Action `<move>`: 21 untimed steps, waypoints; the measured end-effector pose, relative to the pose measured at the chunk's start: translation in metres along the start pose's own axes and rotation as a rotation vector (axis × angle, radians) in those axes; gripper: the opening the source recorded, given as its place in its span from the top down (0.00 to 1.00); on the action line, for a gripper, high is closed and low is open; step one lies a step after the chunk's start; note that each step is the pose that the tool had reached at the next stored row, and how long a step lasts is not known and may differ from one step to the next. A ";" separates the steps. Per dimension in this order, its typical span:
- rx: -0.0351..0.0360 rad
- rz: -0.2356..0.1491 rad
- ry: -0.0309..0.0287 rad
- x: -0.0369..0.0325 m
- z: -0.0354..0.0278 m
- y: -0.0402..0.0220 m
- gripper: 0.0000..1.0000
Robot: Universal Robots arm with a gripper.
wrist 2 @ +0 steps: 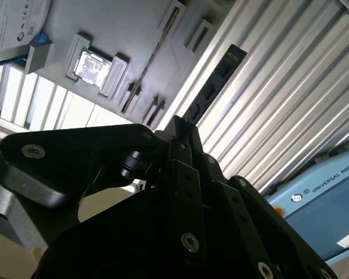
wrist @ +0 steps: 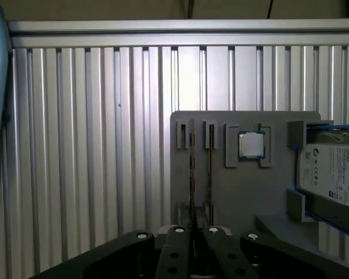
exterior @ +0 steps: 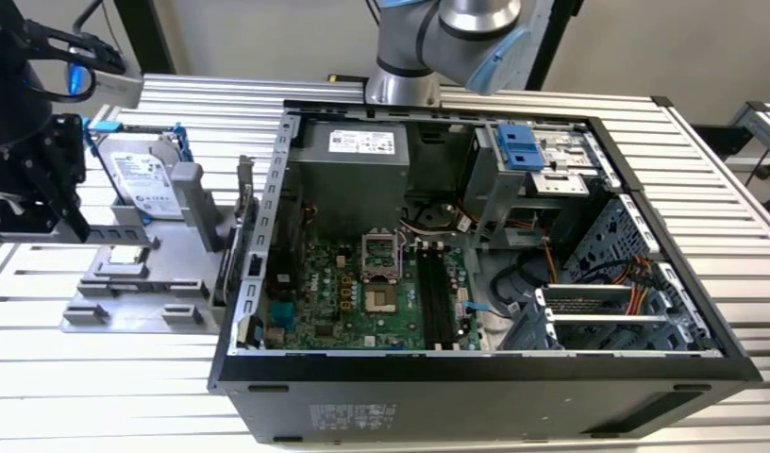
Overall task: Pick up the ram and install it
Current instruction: 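Pick up the ram and move it above insertion slot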
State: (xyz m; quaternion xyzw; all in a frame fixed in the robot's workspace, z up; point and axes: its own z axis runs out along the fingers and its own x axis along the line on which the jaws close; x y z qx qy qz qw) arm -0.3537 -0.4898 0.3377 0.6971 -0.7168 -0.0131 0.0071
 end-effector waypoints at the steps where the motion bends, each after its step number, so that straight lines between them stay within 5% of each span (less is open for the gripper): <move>1: 0.0000 0.000 0.0000 0.0000 -0.0016 0.0000 1.00; 21: 0.0001 0.000 0.0000 -0.0003 -0.0335 0.0009 1.00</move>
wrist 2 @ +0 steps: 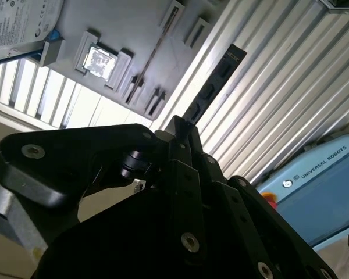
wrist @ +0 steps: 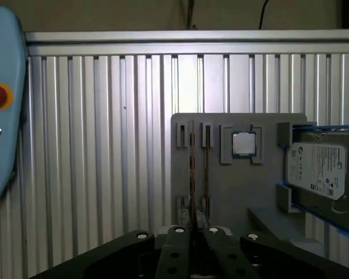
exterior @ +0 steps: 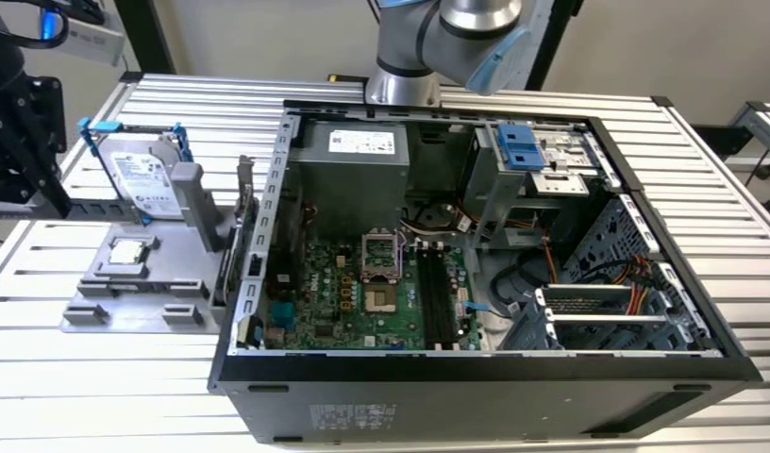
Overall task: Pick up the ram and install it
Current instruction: 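Pick up the ram and move it above insertion slot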
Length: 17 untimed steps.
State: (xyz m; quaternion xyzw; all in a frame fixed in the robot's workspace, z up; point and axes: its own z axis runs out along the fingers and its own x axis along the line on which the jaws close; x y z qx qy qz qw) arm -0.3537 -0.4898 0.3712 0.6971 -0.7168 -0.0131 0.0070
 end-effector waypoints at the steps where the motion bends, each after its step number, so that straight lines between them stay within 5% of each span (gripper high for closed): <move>1: 0.0000 0.000 0.0000 0.0000 -0.0014 0.0001 1.00; 5: 0.0000 0.000 0.0000 -0.0001 -0.0067 0.0002 1.00; 17: 0.0000 0.000 -0.0001 0.0000 -0.0071 0.0002 1.00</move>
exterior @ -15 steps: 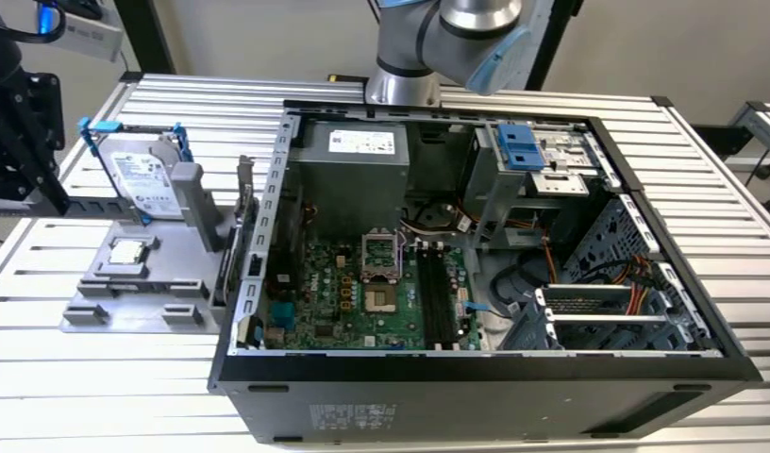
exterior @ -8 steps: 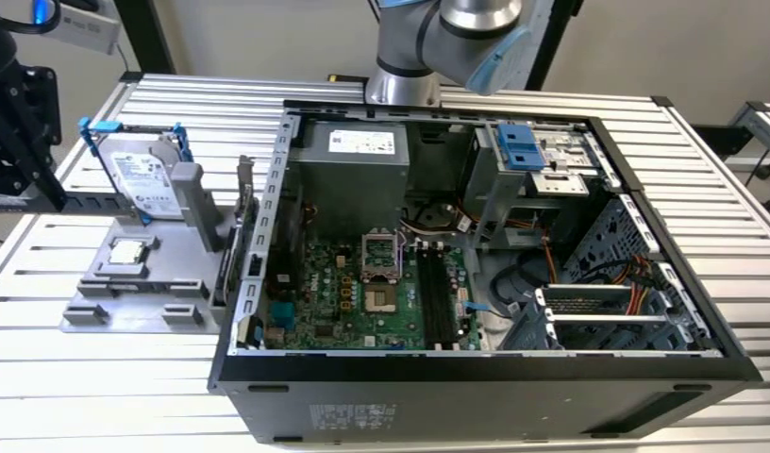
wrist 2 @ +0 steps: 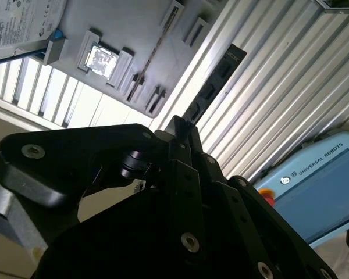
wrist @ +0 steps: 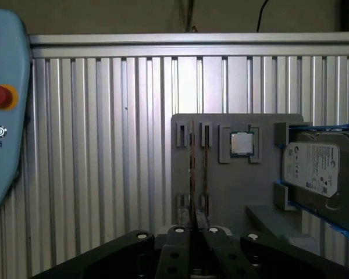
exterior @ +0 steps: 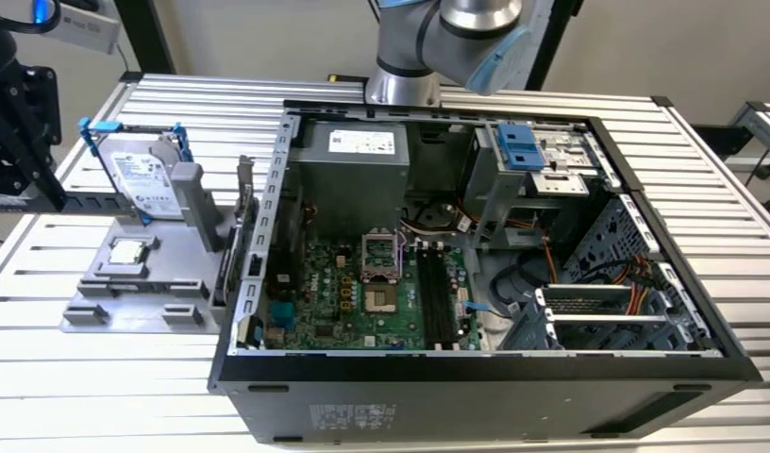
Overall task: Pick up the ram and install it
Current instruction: 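Pick up the ram and move it above insertion slot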
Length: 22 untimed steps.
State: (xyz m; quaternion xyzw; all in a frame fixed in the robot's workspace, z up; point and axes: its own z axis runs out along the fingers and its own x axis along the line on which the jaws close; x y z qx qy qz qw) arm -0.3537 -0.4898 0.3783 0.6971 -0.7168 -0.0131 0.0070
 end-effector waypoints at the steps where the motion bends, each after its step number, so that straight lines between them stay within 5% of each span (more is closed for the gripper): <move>1: 0.0000 0.000 0.0000 0.0000 0.0000 0.0000 1.00; 9: -0.0003 0.000 0.0001 -0.0003 -0.0003 -0.0097 1.00; 22: -0.0050 0.000 0.0001 -0.0011 -0.0011 -0.0388 1.00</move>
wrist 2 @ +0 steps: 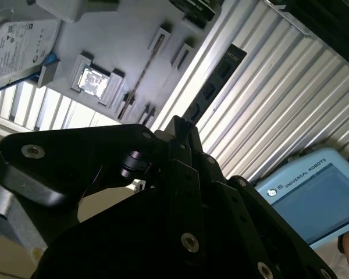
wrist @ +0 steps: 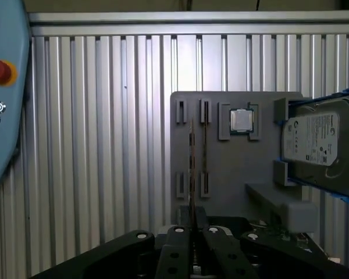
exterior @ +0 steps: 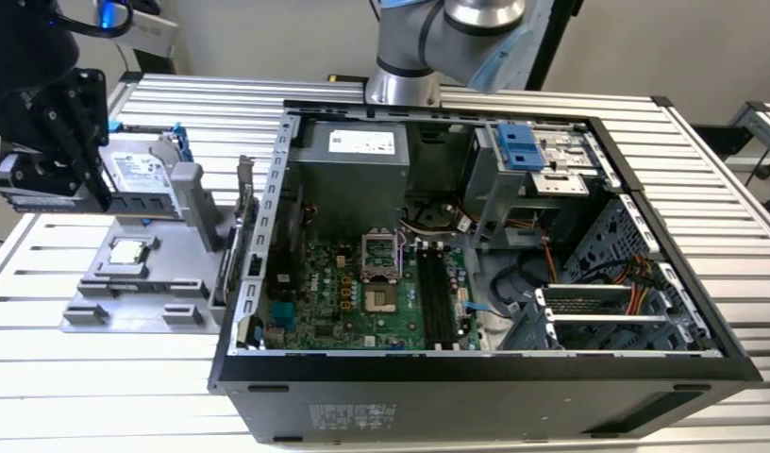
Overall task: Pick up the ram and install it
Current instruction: 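Pick up the ram and move it above insertion slot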
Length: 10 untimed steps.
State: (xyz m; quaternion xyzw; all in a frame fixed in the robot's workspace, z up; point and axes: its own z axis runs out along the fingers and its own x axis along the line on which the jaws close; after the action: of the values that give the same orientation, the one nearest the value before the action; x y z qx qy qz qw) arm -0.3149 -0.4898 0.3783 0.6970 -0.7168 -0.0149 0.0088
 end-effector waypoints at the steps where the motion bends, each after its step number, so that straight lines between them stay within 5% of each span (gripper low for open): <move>1: -0.0006 0.000 0.0001 -0.0001 -0.0001 -0.0025 1.00; 10: -0.0053 -0.001 0.0002 -0.0007 -0.0009 -0.0245 1.00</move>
State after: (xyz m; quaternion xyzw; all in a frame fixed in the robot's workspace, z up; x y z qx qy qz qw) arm -0.2903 -0.4898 0.3783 0.6974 -0.7164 -0.0167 0.0107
